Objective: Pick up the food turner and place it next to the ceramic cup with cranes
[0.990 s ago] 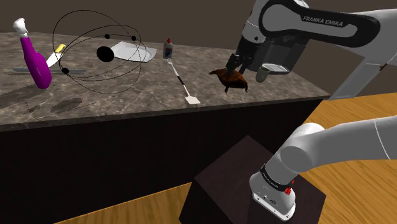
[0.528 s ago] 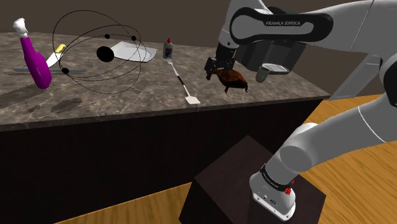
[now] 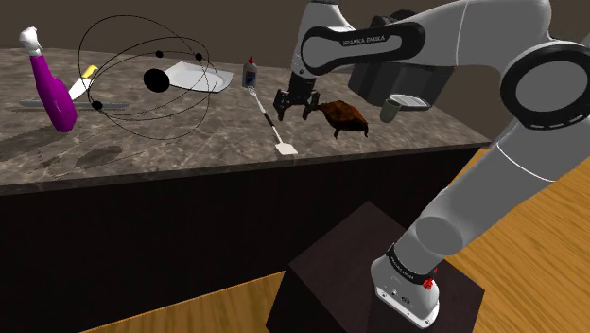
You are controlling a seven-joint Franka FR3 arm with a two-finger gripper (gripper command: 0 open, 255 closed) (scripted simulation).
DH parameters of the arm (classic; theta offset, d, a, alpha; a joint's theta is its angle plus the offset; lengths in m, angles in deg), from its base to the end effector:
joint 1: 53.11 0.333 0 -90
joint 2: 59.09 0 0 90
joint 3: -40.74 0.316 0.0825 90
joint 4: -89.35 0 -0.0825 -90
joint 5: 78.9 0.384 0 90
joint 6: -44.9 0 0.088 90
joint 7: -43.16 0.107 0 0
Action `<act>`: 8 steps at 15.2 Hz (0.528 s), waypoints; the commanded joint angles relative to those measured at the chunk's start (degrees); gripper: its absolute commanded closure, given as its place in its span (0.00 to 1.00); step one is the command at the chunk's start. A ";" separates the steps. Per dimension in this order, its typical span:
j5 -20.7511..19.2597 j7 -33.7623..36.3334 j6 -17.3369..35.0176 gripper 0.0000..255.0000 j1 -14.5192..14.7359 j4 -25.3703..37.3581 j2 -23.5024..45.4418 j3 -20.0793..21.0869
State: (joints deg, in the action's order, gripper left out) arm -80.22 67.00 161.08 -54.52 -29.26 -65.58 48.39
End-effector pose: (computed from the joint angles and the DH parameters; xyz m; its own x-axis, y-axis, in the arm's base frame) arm 0.5254 0.0580 0.4871 0.9530 -0.2926 0.0783 -0.2939 -0.9558 0.0052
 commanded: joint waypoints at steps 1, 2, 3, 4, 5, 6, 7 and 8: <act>-0.56 2.61 0.78 0.00 -0.05 3.83 4.92 0.36; -0.85 3.90 1.09 0.00 0.04 5.67 7.23 0.48; -1.15 5.16 1.32 0.00 0.14 7.59 9.55 0.57; -1.37 6.07 1.45 0.00 0.25 9.05 11.26 0.59; -1.43 6.10 2.16 0.00 0.27 8.60 11.51 0.55; -1.49 6.14 2.87 0.00 0.28 8.15 11.78 0.53; -1.55 6.18 3.58 0.00 0.28 7.72 12.06 0.52; -1.61 6.23 4.29 0.00 0.28 7.30 12.35 0.50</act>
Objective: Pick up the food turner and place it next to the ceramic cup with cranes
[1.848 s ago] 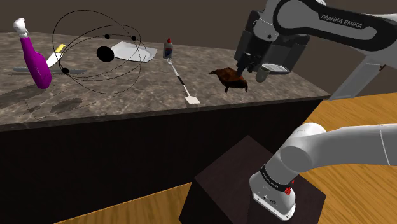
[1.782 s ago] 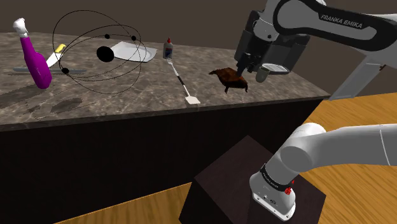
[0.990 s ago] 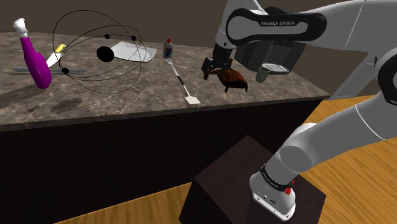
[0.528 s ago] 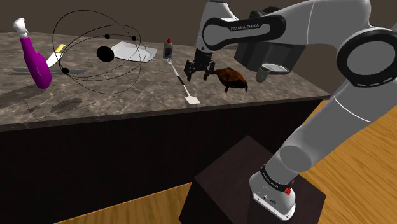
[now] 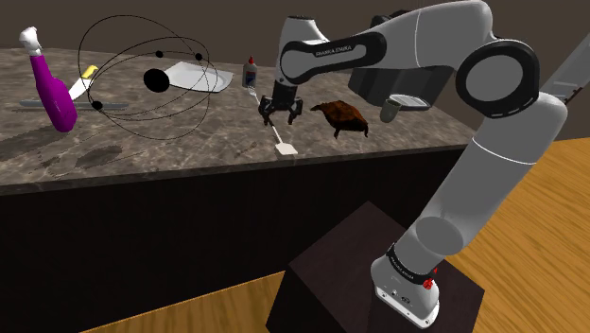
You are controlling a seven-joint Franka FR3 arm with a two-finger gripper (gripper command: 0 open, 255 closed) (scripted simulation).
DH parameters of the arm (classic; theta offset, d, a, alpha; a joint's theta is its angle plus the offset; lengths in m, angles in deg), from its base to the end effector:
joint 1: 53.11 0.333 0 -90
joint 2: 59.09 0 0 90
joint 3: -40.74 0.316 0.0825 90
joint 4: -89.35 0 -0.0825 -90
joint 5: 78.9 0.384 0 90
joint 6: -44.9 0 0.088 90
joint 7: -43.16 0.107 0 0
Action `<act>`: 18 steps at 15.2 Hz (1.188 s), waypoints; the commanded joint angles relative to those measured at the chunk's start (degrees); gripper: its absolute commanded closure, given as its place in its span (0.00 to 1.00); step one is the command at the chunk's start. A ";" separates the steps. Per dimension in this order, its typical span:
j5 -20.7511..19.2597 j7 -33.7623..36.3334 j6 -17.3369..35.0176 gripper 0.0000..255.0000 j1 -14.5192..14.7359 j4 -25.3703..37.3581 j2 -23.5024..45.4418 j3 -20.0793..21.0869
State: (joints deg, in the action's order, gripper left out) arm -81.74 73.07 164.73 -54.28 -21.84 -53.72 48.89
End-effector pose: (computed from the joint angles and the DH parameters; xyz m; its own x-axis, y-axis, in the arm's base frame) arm 0.5821 0.0670 0.4407 0.9275 -0.3681 0.0656 -0.3688 -0.9295 -0.0019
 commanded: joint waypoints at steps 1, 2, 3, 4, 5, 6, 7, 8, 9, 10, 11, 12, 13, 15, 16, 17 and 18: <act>-0.16 0.20 1.34 0.00 0.03 -0.53 0.80 -0.01; -0.23 0.24 2.04 0.00 0.03 -0.92 1.11 -0.02; -0.31 0.29 2.74 0.00 0.03 -1.30 1.43 -0.04; -0.35 0.32 3.15 0.00 0.03 -1.51 1.62 -0.05; -0.35 0.32 3.15 0.00 0.03 -1.52 1.62 -0.05; -0.35 0.32 3.15 0.00 0.03 -1.52 1.62 -0.05; -0.35 0.32 3.15 0.00 0.03 -1.51 1.62 -0.05; -0.35 0.32 3.15 0.00 0.03 -1.51 1.62 -0.05; -0.35 0.32 3.15 0.00 0.03 -1.51 1.62 -0.05; -0.35 0.32 3.15 0.00 0.03 -1.51 1.62 -0.05; -0.35 0.32 3.13 0.00 0.03 -1.50 1.63 -0.05; -0.35 0.32 3.13 1.00 0.03 -1.50 1.63 -0.05; -0.35 0.32 3.13 1.00 0.03 -1.50 1.63 -0.05; -0.35 0.32 3.13 1.00 0.03 -1.50 1.63 -0.05; -0.35 0.32 3.13 1.00 0.03 -1.50 1.63 -0.05; -0.35 0.32 3.13 1.00 0.03 -1.50 1.63 -0.05; -0.35 0.32 3.13 1.00 0.03 -1.50 1.63 -0.05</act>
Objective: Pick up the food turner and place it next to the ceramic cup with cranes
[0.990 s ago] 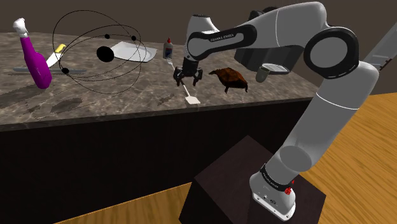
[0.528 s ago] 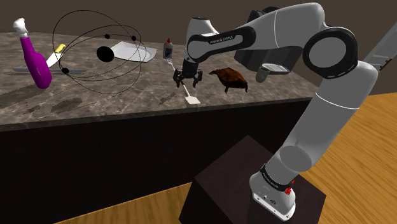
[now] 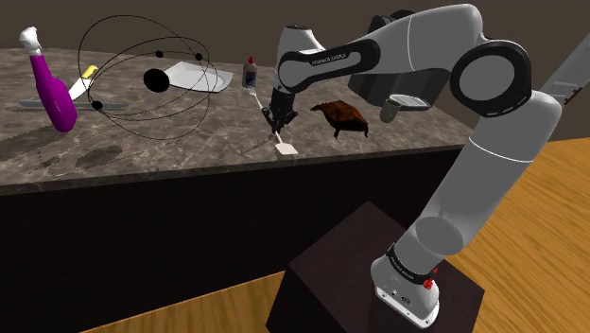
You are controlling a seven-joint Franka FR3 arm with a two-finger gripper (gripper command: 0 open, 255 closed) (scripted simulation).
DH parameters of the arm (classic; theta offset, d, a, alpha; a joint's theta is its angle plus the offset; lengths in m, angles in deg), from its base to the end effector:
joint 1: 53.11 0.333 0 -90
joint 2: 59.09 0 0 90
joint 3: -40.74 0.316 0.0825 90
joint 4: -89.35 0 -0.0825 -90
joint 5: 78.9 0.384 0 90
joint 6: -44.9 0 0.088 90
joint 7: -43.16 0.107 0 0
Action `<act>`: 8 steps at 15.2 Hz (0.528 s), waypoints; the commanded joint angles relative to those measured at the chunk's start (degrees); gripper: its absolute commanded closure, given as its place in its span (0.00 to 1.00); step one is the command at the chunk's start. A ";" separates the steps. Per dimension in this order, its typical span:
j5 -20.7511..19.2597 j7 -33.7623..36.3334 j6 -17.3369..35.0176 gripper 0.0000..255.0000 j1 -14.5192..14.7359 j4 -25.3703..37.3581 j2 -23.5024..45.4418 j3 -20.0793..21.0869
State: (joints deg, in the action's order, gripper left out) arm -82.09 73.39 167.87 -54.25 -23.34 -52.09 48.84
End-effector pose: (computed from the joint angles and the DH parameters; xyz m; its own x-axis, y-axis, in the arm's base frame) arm 0.5849 0.0670 0.4170 0.9271 -0.3690 0.0660 -0.3697 -0.9292 -0.0023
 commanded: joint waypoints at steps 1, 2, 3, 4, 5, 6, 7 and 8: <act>0.00 0.00 0.00 1.00 0.00 0.00 0.00 0.00; 0.00 0.00 0.00 1.00 0.00 0.00 0.00 0.00; 0.00 0.00 0.01 1.00 0.00 -0.01 0.00 0.00; 0.07 -0.06 -0.70 1.00 0.00 0.43 -0.28 0.01; 0.14 -0.12 -1.42 1.00 -0.01 0.87 -0.56 0.02; 0.20 -0.17 -2.14 1.00 -0.02 1.36 -0.80 0.03; 0.26 -0.23 -2.87 1.00 -0.02 1.84 -1.04 0.03; 0.32 -0.28 -3.59 1.00 -0.03 2.34 -1.27 0.04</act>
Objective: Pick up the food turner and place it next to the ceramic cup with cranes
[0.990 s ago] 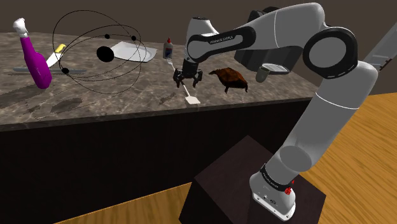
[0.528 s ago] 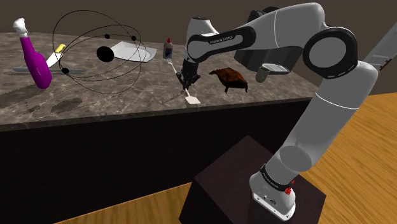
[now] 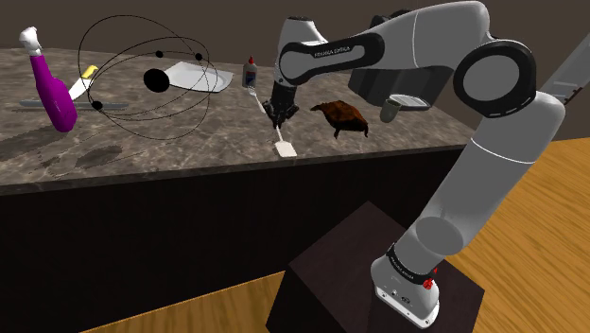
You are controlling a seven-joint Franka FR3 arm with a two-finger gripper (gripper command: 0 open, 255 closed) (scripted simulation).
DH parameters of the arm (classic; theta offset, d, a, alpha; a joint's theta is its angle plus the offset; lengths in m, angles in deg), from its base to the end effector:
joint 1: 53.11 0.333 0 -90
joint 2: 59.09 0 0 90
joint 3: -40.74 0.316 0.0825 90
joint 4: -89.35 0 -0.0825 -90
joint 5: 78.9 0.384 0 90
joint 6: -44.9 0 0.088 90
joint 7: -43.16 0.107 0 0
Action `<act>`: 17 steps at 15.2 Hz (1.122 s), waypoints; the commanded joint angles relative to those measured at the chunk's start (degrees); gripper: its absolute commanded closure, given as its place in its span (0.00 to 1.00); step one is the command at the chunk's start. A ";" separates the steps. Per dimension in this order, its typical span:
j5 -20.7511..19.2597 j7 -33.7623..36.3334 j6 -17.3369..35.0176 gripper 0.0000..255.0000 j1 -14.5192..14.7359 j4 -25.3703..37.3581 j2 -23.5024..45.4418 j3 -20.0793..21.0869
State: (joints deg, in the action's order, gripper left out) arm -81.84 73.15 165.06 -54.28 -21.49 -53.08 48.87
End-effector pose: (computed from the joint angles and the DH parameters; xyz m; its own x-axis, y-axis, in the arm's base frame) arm 0.5851 0.0669 0.4377 0.9271 -0.3690 0.0662 -0.3696 -0.9292 -0.0024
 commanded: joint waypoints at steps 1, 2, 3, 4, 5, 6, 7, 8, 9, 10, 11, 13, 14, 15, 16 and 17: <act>0.12 -0.10 -1.51 1.00 0.00 0.99 -0.51 0.02; 0.17 -0.15 -2.24 1.00 -0.01 1.51 -0.72 0.02; 0.22 -0.20 -2.97 1.00 -0.01 2.05 -0.91 0.03; 0.27 -0.24 -3.70 1.00 -0.01 2.60 -1.10 0.03; 0.31 -0.29 -4.43 1.00 -0.02 3.16 -1.27 0.04; 0.35 -0.33 -5.17 1.00 -0.02 3.74 -1.44 0.04; 0.39 -0.37 -5.90 1.00 -0.02 4.33 -1.59 0.04; 0.42 -0.41 -6.64 1.00 -0.02 4.93 -1.73 0.05; 0.46 -0.45 -7.39 1.00 -0.02 5.55 -1.85 0.05; 0.49 -0.48 -8.13 1.00 -0.02 6.18 -1.97 0.05; 0.52 -0.52 -8.88 1.00 -0.02 6.82 -2.07 0.06; 0.56 -0.58 -10.38 1.00 -0.02 8.16 -2.24 0.06; 0.58 -0.61 -11.13 1.00 -0.02 8.85 -2.31 0.07; 0.60 -0.64 -11.89 1.00 -0.01 9.55 -2.36 0.07; 0.62 -0.67 -12.65 1.00 -0.01 10.27 -2.40 0.07; 0.63 -0.69 -13.41 1.00 -0.01 11.01 -2.43 0.08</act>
State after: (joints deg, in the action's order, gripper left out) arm -81.24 72.59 152.48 -54.24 -11.22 -55.43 48.98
